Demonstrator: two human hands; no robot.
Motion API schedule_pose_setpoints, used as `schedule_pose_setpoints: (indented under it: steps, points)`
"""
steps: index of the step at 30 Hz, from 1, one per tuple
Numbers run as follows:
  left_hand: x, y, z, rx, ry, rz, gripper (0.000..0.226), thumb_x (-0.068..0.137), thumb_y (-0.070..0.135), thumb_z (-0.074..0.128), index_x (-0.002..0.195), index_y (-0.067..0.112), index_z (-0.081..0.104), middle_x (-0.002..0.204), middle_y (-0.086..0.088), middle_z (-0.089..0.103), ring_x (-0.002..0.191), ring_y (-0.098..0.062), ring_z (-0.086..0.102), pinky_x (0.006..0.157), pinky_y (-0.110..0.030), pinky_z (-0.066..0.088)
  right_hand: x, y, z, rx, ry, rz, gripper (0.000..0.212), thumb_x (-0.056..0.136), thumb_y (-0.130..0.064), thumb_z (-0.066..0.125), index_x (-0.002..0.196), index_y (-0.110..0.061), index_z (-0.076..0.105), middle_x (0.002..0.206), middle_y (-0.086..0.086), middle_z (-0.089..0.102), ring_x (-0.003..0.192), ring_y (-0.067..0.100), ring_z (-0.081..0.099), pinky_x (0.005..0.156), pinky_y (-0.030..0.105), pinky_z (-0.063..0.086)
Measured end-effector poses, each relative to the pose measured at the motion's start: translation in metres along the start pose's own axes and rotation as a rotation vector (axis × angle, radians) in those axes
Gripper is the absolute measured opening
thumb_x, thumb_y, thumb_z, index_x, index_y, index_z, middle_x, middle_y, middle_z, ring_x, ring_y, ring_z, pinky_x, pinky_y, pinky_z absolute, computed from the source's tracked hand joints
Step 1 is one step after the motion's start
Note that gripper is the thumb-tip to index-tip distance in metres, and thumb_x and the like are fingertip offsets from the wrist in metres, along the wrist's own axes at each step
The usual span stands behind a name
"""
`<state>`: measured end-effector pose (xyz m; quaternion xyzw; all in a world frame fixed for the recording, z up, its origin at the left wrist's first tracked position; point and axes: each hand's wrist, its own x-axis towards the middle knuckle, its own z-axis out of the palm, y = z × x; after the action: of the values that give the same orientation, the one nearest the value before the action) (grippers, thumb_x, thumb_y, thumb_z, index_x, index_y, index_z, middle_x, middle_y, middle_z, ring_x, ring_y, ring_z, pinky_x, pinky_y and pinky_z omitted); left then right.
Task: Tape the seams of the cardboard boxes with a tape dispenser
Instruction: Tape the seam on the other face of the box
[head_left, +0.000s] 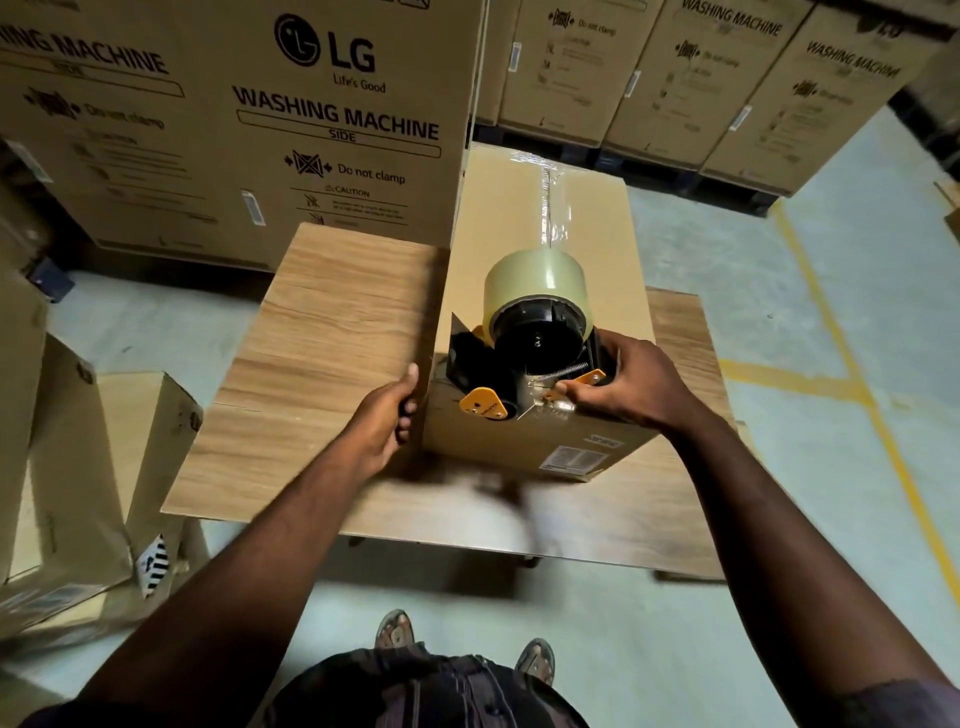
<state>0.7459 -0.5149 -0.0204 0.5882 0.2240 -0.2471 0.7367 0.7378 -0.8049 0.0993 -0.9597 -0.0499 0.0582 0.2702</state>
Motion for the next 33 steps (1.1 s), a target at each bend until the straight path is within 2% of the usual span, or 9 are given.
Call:
schedule_pose_setpoints:
  steps: [3, 7, 12, 15, 19, 25, 28, 31, 33]
  points:
    - [0.0, 0.006, 0.003, 0.009, -0.04, 0.052, 0.037, 0.1, 0.047, 0.052, 0.073, 0.024, 0.046, 0.058, 0.008, 0.038, 0.046, -0.006, 0.029, 0.045, -0.021, 0.021, -0.002, 0.0, 0.0, 0.023, -0.022, 0.003, 0.065, 0.058, -0.074, 0.066, 0.112, -0.037, 0.069, 0.099, -0.021, 0.075, 0.095, 0.003, 0.068, 0.087, 0.037, 0.055]
    - [0.004, 0.003, -0.005, 0.239, 0.072, 0.091, 0.025, 0.099, 0.037, 0.059, 0.081, 0.021, 0.055, 0.063, 0.003, 0.043, 0.055, -0.01, 0.035, 0.049, -0.024, 0.028, 0.0, -0.001, -0.005, 0.065, -0.097, 0.005, 0.059, 0.059, -0.074, 0.072, 0.105, -0.037, 0.073, 0.093, -0.02, 0.076, 0.09, 0.001, 0.07, 0.086, 0.037, 0.056]
    - [-0.006, 0.032, 0.007, 0.207, 0.122, 0.396, 0.012, 0.096, 0.027, 0.066, 0.087, 0.024, 0.059, 0.077, 0.005, 0.056, 0.066, -0.007, 0.049, 0.061, -0.022, 0.042, 0.005, 0.0, -0.011, 0.106, -0.189, 0.016, 0.03, 0.071, -0.057, 0.087, 0.089, -0.036, 0.076, 0.082, -0.014, 0.076, 0.079, 0.004, 0.072, 0.074, 0.032, 0.053]
    - [-0.009, 0.029, 0.018, 0.341, 0.142, 0.501, 0.02, 0.096, 0.011, 0.063, 0.089, 0.029, 0.06, 0.087, 0.003, 0.062, 0.08, -0.012, 0.057, 0.07, -0.024, 0.047, 0.004, 0.0, -0.011, 0.114, -0.187, 0.012, 0.029, 0.072, -0.053, 0.088, 0.091, -0.033, 0.077, 0.083, -0.013, 0.077, 0.079, 0.005, 0.072, 0.076, 0.031, 0.055]
    - [-0.012, 0.028, 0.018, 0.39, 0.185, 0.541, 0.023, 0.094, 0.008, 0.066, 0.089, 0.03, 0.061, 0.095, 0.0, 0.067, 0.086, -0.016, 0.062, 0.081, -0.034, 0.053, 0.001, 0.0, -0.006, 0.099, -0.145, -0.031, 0.021, 0.072, -0.048, 0.089, 0.084, -0.039, 0.073, 0.079, -0.018, 0.075, 0.077, -0.003, 0.069, 0.071, 0.027, 0.052]
    - [-0.022, 0.031, 0.022, 0.449, 0.252, 0.575, 0.021, 0.089, 0.01, 0.072, 0.086, 0.027, 0.06, 0.088, 0.004, 0.063, 0.078, -0.01, 0.058, 0.079, -0.028, 0.049, -0.012, 0.034, -0.025, 0.064, -0.132, -0.005, 0.045, 0.058, -0.066, 0.08, 0.09, -0.035, 0.072, 0.085, -0.013, 0.076, 0.084, 0.004, 0.072, 0.077, 0.034, 0.059]
    - [-0.028, 0.034, 0.029, 0.444, 0.272, 0.585, 0.019, 0.088, 0.005, 0.072, 0.093, 0.022, 0.063, 0.091, 0.003, 0.064, 0.079, -0.01, 0.058, 0.08, -0.027, 0.049, -0.029, 0.066, -0.042, 0.109, -0.113, 0.015, 0.04, 0.06, -0.058, 0.085, 0.086, -0.029, 0.074, 0.081, -0.01, 0.077, 0.084, 0.01, 0.073, 0.075, 0.038, 0.058]
    - [-0.037, 0.033, 0.044, 0.729, 0.395, 0.77, 0.03, 0.086, -0.005, 0.064, 0.098, 0.022, 0.07, 0.104, 0.006, 0.069, 0.091, -0.011, 0.06, 0.08, -0.024, 0.046, -0.035, 0.078, -0.044, 0.148, -0.106, -0.006, 0.023, 0.068, -0.04, 0.089, 0.081, -0.034, 0.071, 0.08, -0.014, 0.076, 0.08, 0.004, 0.071, 0.072, 0.033, 0.054]
    - [-0.044, 0.023, 0.063, 1.004, 0.396, 0.921, 0.051, 0.079, -0.014, 0.054, 0.107, 0.023, 0.074, 0.119, 0.004, 0.07, 0.111, -0.019, 0.061, 0.098, -0.034, 0.046, -0.031, 0.081, -0.042, 0.156, -0.103, -0.031, 0.021, 0.071, -0.038, 0.089, 0.083, -0.038, 0.071, 0.083, -0.013, 0.077, 0.084, 0.004, 0.072, 0.075, 0.033, 0.055]
